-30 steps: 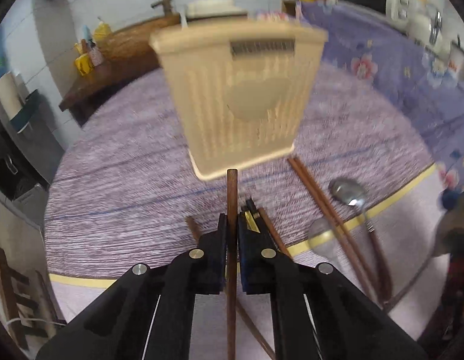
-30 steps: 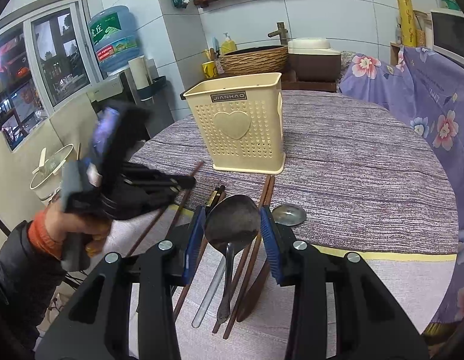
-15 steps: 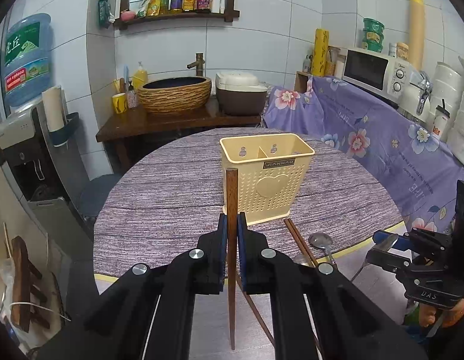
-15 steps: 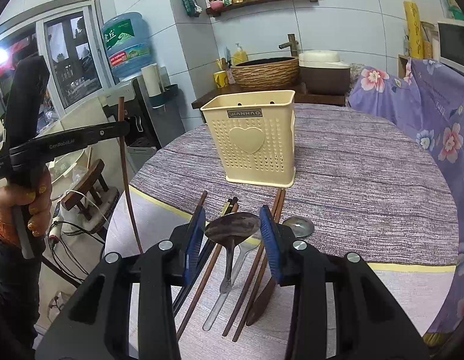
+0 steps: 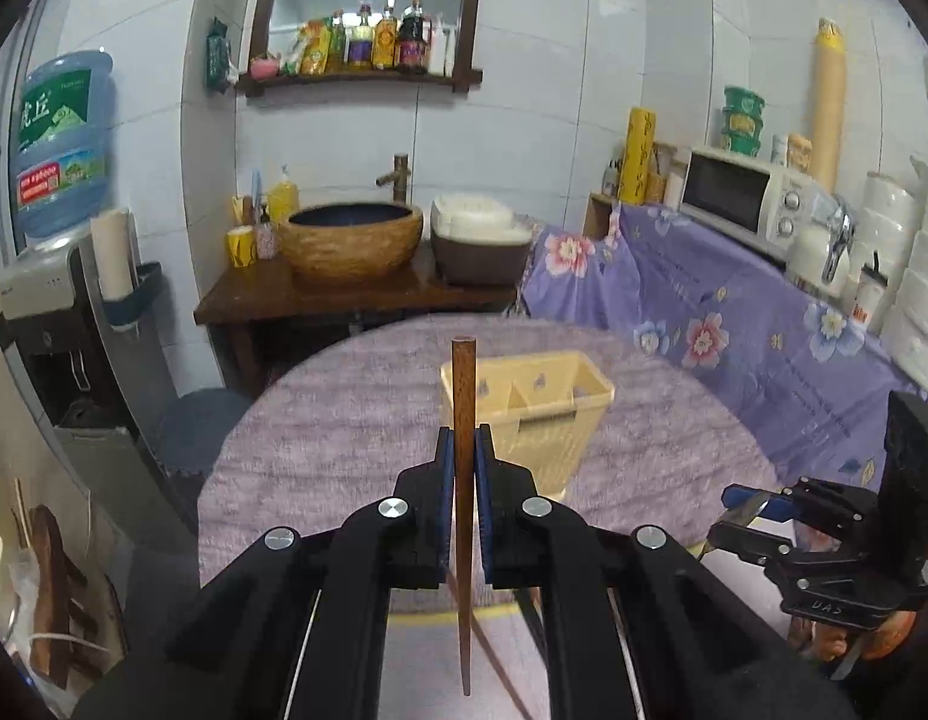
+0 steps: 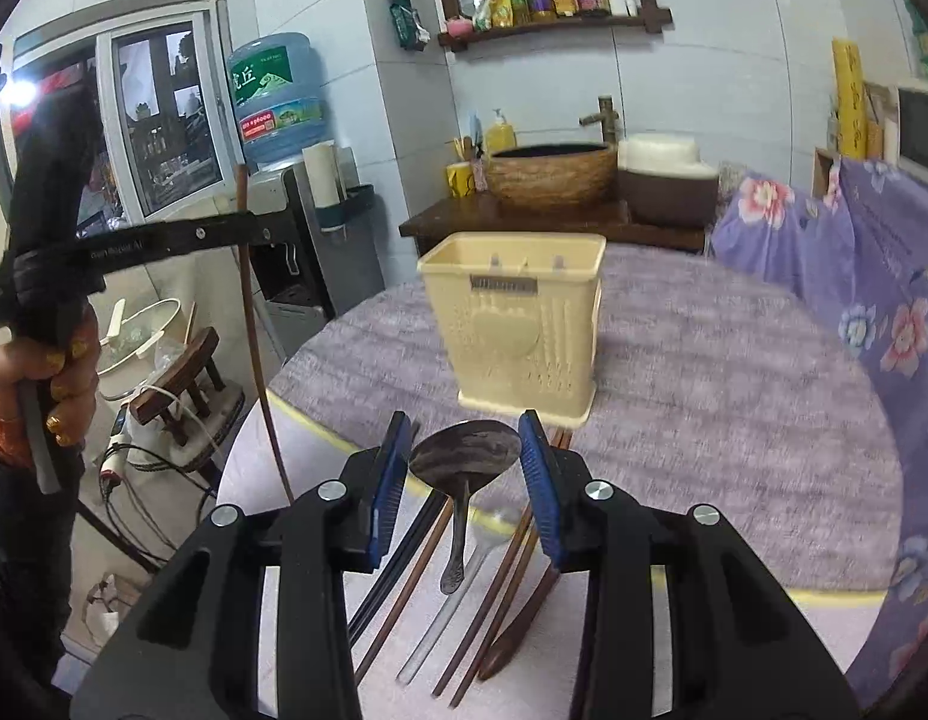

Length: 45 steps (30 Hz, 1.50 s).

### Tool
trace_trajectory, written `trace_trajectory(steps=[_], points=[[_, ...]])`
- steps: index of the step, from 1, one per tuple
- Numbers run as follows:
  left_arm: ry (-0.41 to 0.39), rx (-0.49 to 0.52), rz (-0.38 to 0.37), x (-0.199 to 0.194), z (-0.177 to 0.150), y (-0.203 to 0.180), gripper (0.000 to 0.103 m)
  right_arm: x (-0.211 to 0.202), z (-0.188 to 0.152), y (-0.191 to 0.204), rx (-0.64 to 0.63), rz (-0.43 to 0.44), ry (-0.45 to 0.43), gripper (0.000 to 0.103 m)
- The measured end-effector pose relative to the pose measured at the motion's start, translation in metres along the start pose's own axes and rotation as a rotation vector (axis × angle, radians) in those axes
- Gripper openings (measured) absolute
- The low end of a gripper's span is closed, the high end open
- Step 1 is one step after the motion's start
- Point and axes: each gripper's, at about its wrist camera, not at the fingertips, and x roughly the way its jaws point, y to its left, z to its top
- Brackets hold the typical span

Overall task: Organize utensils
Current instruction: 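Lift the chopstick upright with the left tool while the right tool lifts the spoon, then lower chopstick and spoon into the beige holder and open both tools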

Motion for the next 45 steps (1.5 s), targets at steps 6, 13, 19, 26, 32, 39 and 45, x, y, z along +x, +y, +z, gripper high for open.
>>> trace_trajectory(steps=[6, 13, 19, 26, 32, 39, 45], points=[[-0.18, -0.057, -0.025, -0.01, 0.077, -0.001, 0.008, -0.003, 0.089, -0.015, -0.008, -0.04, -0.148, 0.038], [-0.276, -0.112, -0.011, 0.026, 0.112, -0.015, 0.008, 0.029, 0.142, -0.022, -0.021, -0.125, -0.227, 0.038], [-0.266, -0.131, 0.024, 0.076, 0.094, -0.022, 0.008, 0.077, 0.12, -0.031, -0.02, -0.169, -0.179, 0.038], [-0.179, -0.127, 0.038, 0.118, 0.054, -0.018, 0.008, 0.121, 0.085, -0.041, -0.005, -0.176, -0.085, 0.038], [-0.114, -0.143, 0.04, 0.14, 0.032, -0.008, 0.008, 0.135, 0.069, -0.042, -0.004, -0.19, -0.056, 0.038], [-0.085, -0.144, 0.041, 0.15, 0.018, -0.006, 0.008, 0.139, 0.062, -0.041, -0.02, -0.212, -0.068, 0.039], [-0.069, -0.132, 0.046, 0.145, 0.012, -0.009, 0.045, 0.125, 0.058, -0.037, -0.031, -0.243, -0.128, 0.069]])
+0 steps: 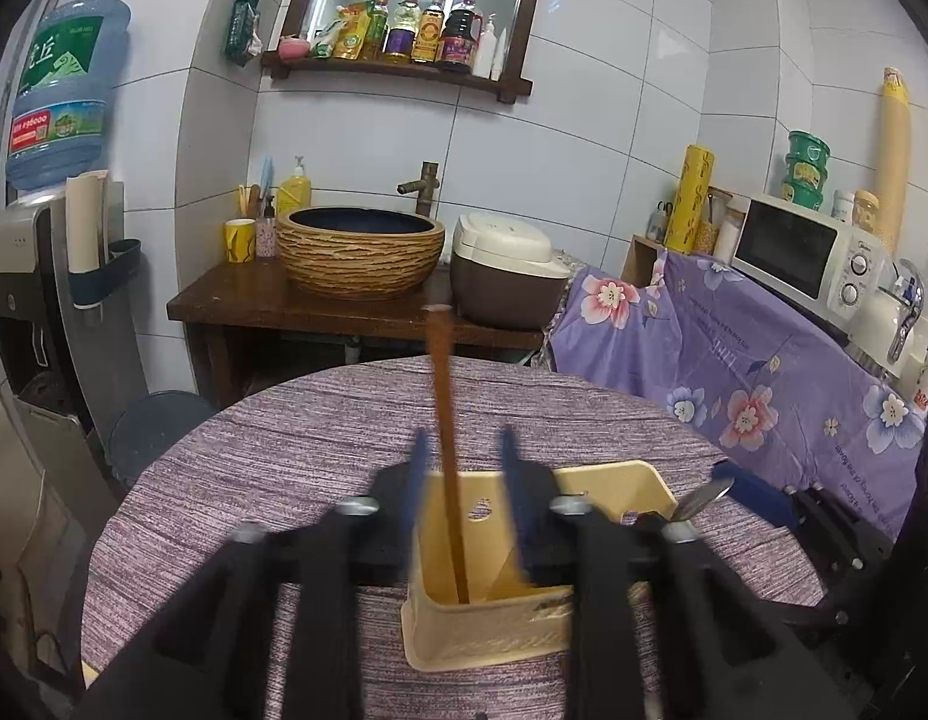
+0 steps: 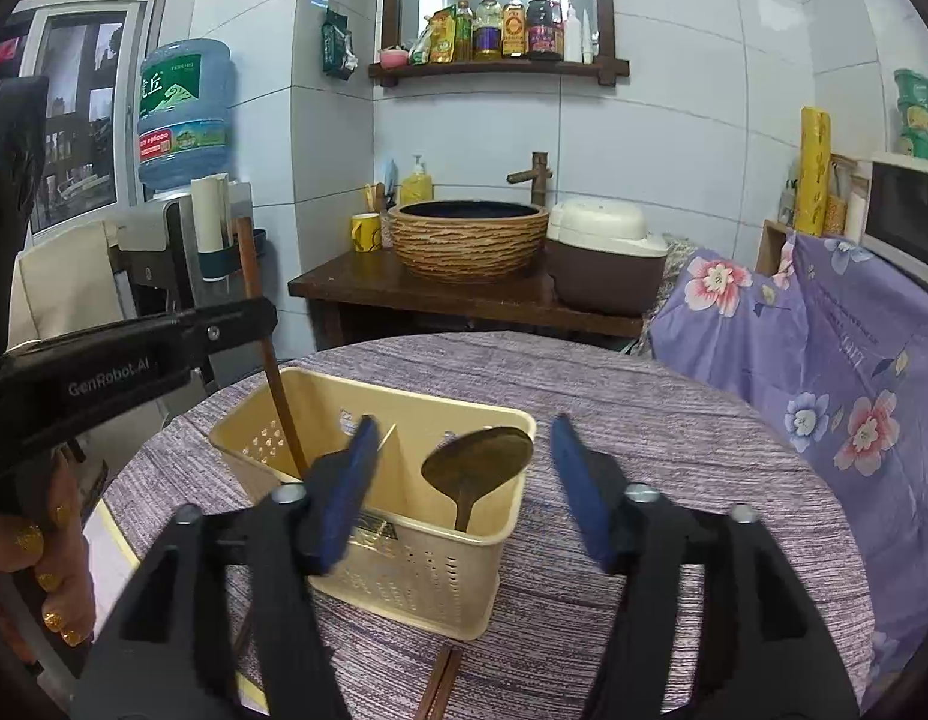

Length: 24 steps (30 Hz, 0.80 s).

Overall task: Organize utensils
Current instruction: 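Lower chopstick and spoon into the beige holder and open both tools, then move the right tool back to the table over a silver spoon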

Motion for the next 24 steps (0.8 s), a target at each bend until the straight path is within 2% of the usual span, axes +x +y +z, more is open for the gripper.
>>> trace_trajectory(steps=[1, 3, 8, 15, 24], points=[[-0.017, 0.001, 0.004, -0.006, -0.002, 0.001, 0.06, -0.004, -0.001, -0.001, 0.001, 0.001, -0.007, 0.069], [-0.036, 0.01, 0.013, -0.018, -0.007, 0.001, 0.063, -0.014, -0.004, -0.003, 0.005, -0.008, -0.008, 0.07], [-0.004, 0.01, 0.031, -0.045, -0.035, 0.003, 0.073, -0.043, -0.031, -0.016, 0.056, -0.008, 0.037, 0.07], [0.112, -0.014, 0.043, -0.067, -0.094, 0.015, 0.074, -0.067, -0.092, -0.036, 0.166, 0.001, 0.181, 0.069], [0.221, -0.103, 0.029, -0.085, -0.158, 0.031, 0.074, -0.048, -0.166, -0.043, 0.354, 0.157, 0.396, 0.044]])
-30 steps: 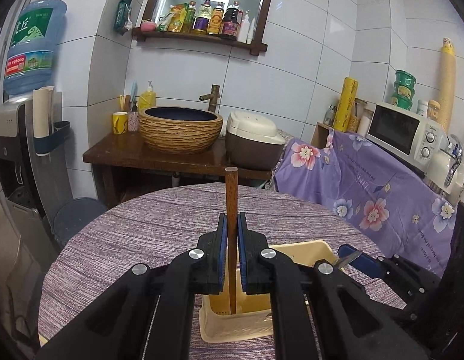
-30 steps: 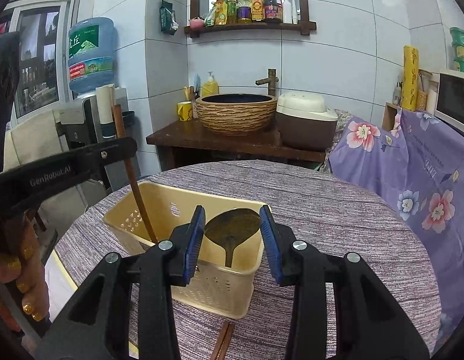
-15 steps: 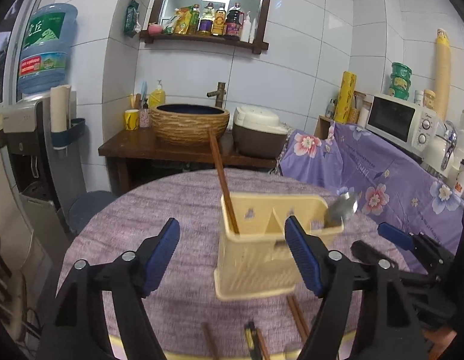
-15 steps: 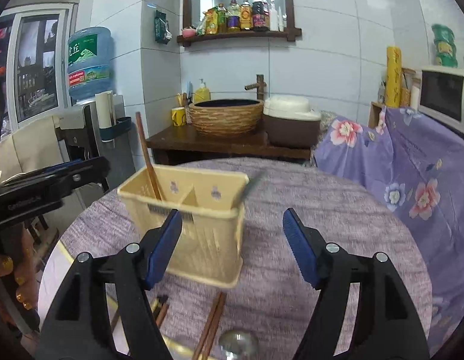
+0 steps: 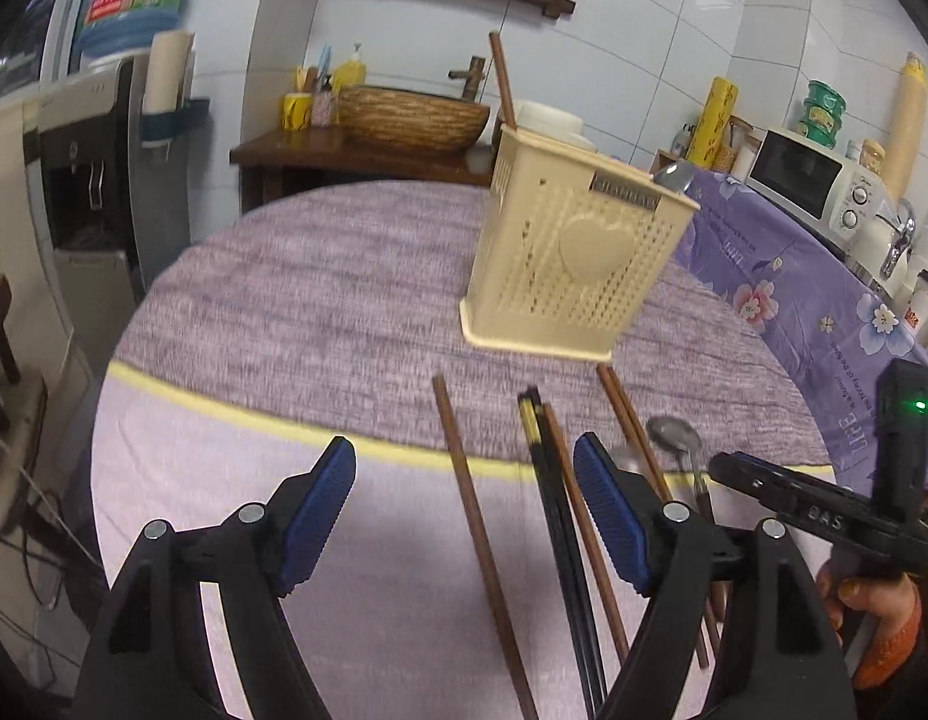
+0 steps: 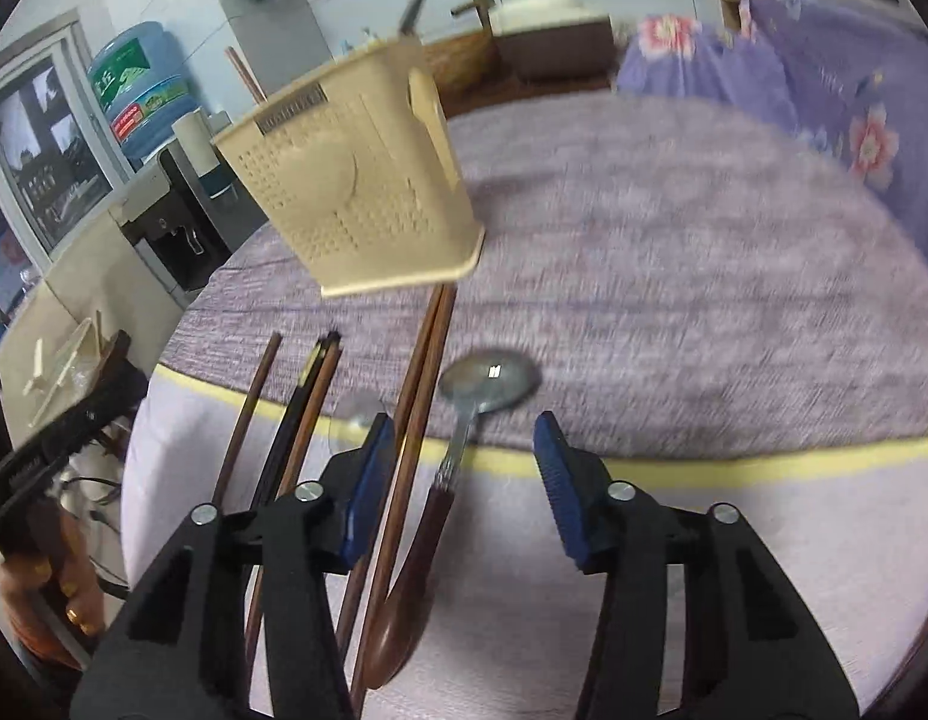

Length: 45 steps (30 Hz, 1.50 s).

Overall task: Organize utensils
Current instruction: 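Move the right tool back to the table over a silver spoon, then close the right tool on the silver spoon's neck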

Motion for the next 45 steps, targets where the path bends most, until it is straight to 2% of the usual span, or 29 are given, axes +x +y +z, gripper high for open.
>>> trace_trajectory(steps=[8, 12, 16, 19, 23, 25, 30, 34, 36, 39, 42, 44, 45], points=[[0.022, -0.031, -0.004, -0.002, -0.021, 0.007, 0.074, 0.022, 0.0, -0.011, 0.113, 0.098, 0.047, 0.029], [0.02, -0.018, -0.01, -0.003, -0.021, 0.002, 0.074, 0.029, 0.002, -0.018, 0.173, 0.148, 0.062, 0.01], [0.022, -0.014, -0.021, -0.002, -0.021, -0.003, 0.074, 0.024, 0.003, -0.016, 0.153, 0.138, 0.062, 0.009], [0.029, -0.009, -0.025, -0.001, -0.021, -0.005, 0.074, 0.004, 0.008, -0.005, 0.02, -0.006, 0.025, 0.009], [0.036, -0.01, -0.026, 0.001, -0.021, -0.004, 0.074, -0.023, 0.009, 0.011, -0.218, -0.285, -0.036, 0.007], [0.04, -0.02, -0.029, 0.002, -0.022, -0.003, 0.074, -0.027, 0.005, 0.016, -0.3, -0.389, -0.054, 0.007], [0.045, -0.026, -0.033, 0.002, -0.024, -0.002, 0.074, -0.025, -0.007, 0.019, -0.394, -0.452, -0.034, 0.007], [0.043, -0.026, -0.028, 0.0, -0.024, 0.0, 0.074, -0.034, -0.006, 0.013, -0.404, -0.425, -0.049, 0.007], [0.045, -0.035, -0.028, 0.001, -0.025, 0.001, 0.074, -0.033, -0.009, 0.016, -0.419, -0.328, -0.036, 0.007], [0.05, -0.05, -0.037, 0.002, -0.025, 0.003, 0.074, -0.034, -0.013, 0.016, -0.383, -0.284, -0.031, 0.007], [0.052, -0.048, -0.036, 0.002, -0.027, 0.001, 0.074, -0.034, -0.013, 0.009, -0.305, -0.182, -0.004, 0.008], [0.055, -0.045, -0.036, 0.003, -0.027, 0.0, 0.074, -0.032, -0.014, 0.008, -0.281, -0.163, 0.017, 0.012], [0.055, -0.045, -0.038, 0.003, -0.027, 0.0, 0.074, -0.03, -0.014, 0.006, -0.272, -0.16, 0.02, 0.023]])
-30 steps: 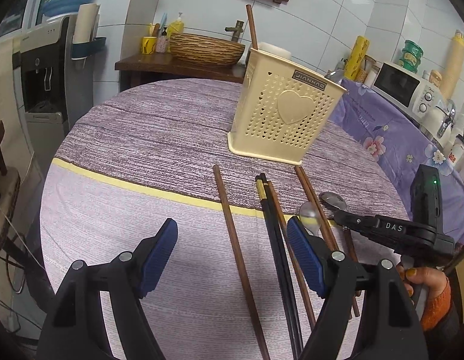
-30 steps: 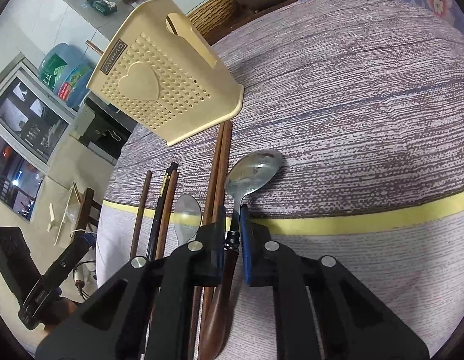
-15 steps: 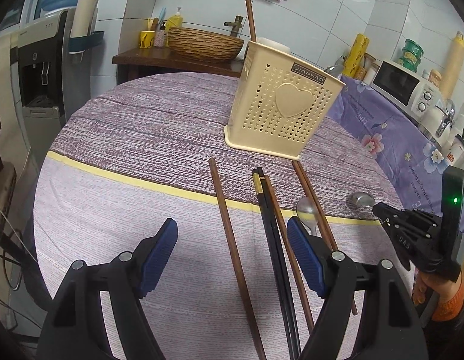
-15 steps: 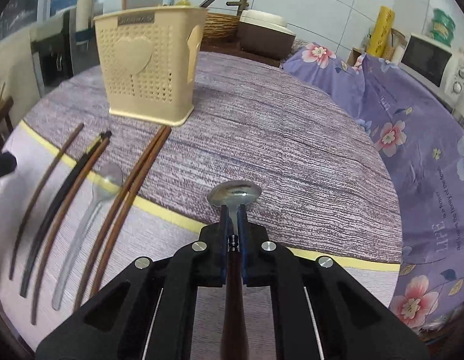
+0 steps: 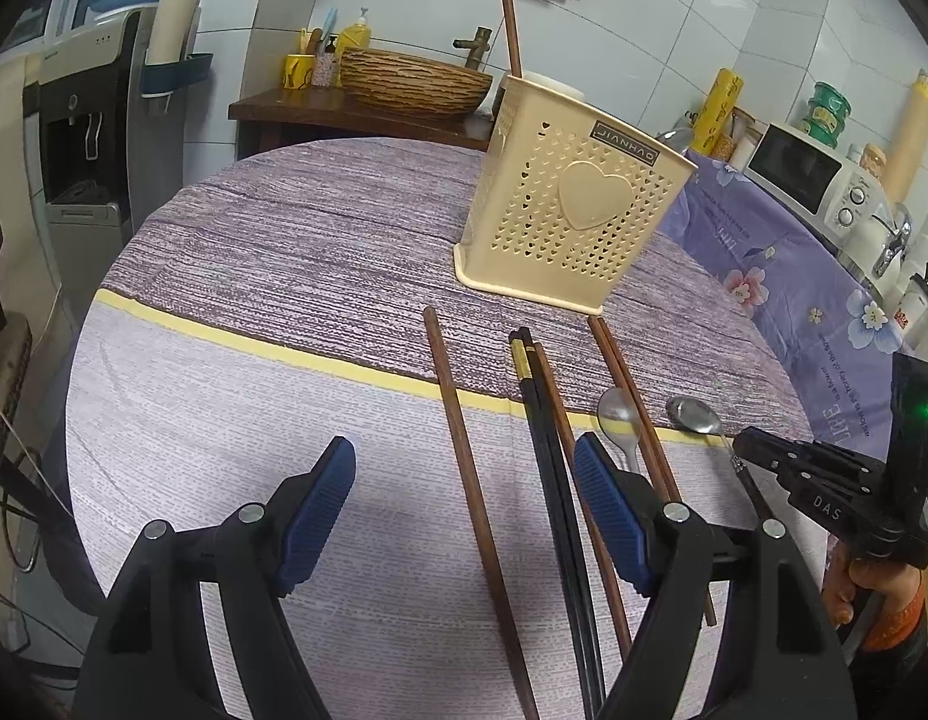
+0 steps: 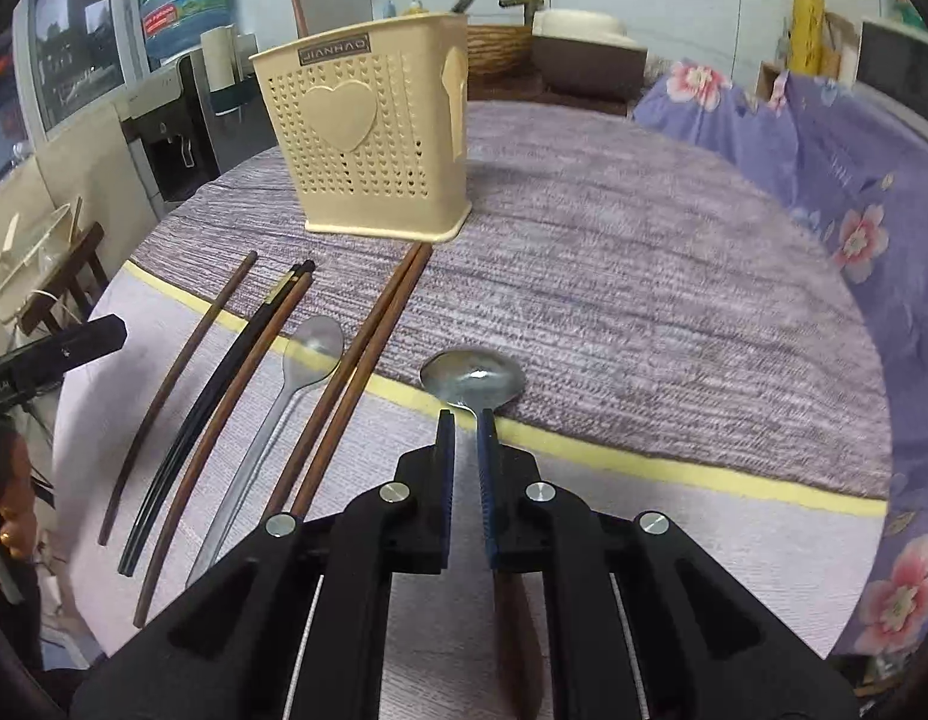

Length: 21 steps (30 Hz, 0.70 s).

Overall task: Organize utensils
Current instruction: 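Close the right tool on the silver spoon's neck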

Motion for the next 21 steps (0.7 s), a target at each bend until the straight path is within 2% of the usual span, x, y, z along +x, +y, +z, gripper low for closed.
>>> trace_trajectory(steps=[1, 2, 5, 12, 13, 18, 20, 21], points=[[0.0, 0.0, -0.001, 0.0, 0.0, 0.0, 0.074, 0.001, 0.0, -0.001, 0.006, -0.004, 0.001, 0.038], [0.0, 0.0, -0.001, 0.0, 0.0, 0.0, 0.074, 0.0, -0.001, -0.001, 0.003, -0.017, -0.005, 0.043], [0.001, -0.002, 0.001, 0.0, 0.0, 0.0, 0.075, 0.002, -0.002, 0.009, -0.062, -0.059, -0.011, 0.045], [0.01, -0.01, -0.009, 0.003, -0.001, -0.001, 0.076, 0.015, -0.022, 0.058, -0.437, -0.336, -0.037, 0.044], [0.011, -0.009, -0.01, 0.003, -0.001, -0.001, 0.076, 0.019, -0.023, 0.061, -0.473, -0.38, -0.037, 0.044], [0.011, -0.006, -0.012, 0.002, -0.001, -0.002, 0.076, 0.041, -0.021, 0.068, -0.579, -0.475, -0.018, 0.037], [0.012, -0.008, -0.01, 0.003, -0.001, -0.001, 0.076, 0.047, -0.018, 0.071, -0.616, -0.491, -0.013, 0.029], [0.012, -0.009, -0.009, 0.003, -0.001, 0.0, 0.076, 0.051, -0.015, 0.07, -0.615, -0.475, 0.004, 0.017]])
